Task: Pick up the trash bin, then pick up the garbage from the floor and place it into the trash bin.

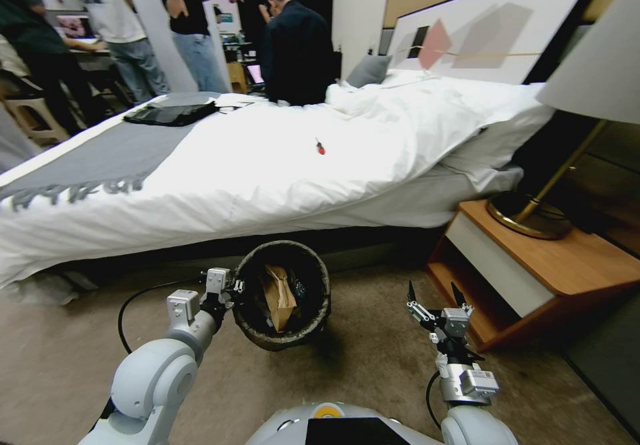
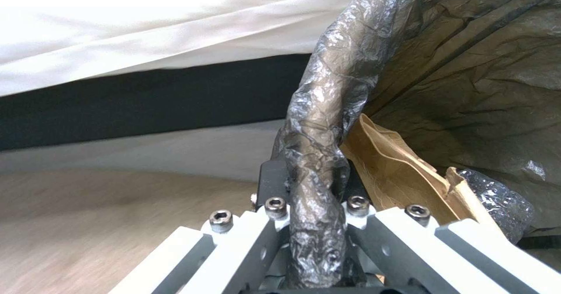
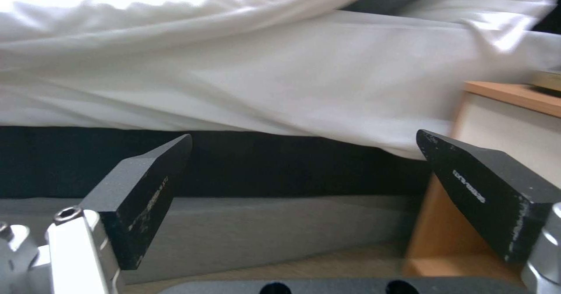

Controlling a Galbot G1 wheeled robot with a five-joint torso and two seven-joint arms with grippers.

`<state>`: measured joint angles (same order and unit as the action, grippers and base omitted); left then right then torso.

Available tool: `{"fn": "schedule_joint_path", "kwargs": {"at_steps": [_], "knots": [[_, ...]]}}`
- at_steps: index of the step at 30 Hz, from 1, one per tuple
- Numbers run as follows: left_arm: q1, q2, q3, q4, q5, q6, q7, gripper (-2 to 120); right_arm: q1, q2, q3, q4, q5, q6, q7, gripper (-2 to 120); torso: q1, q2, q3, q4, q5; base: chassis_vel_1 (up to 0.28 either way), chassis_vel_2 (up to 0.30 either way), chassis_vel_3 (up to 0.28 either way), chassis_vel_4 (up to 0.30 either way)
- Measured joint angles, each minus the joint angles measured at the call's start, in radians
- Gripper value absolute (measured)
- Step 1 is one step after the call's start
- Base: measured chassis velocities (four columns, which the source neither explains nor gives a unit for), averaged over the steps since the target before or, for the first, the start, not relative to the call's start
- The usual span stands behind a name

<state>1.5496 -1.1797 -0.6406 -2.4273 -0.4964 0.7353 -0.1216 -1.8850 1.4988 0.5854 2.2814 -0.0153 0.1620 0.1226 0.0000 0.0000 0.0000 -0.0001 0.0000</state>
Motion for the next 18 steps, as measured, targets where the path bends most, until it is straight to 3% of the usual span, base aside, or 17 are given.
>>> {"fn": "schedule_joint_path", "kwargs": {"at_steps": [18], "knots": [[-0.007,0.004,-0.011,0.0,-0.011,0.0,0.0,1,0.004,0.001,0.001,-0.003,0.001,-0.008,-0.001,100,0.0,0.0,0.0,0.0,0.0,0.085,0.081,0.087,0.086]]}}
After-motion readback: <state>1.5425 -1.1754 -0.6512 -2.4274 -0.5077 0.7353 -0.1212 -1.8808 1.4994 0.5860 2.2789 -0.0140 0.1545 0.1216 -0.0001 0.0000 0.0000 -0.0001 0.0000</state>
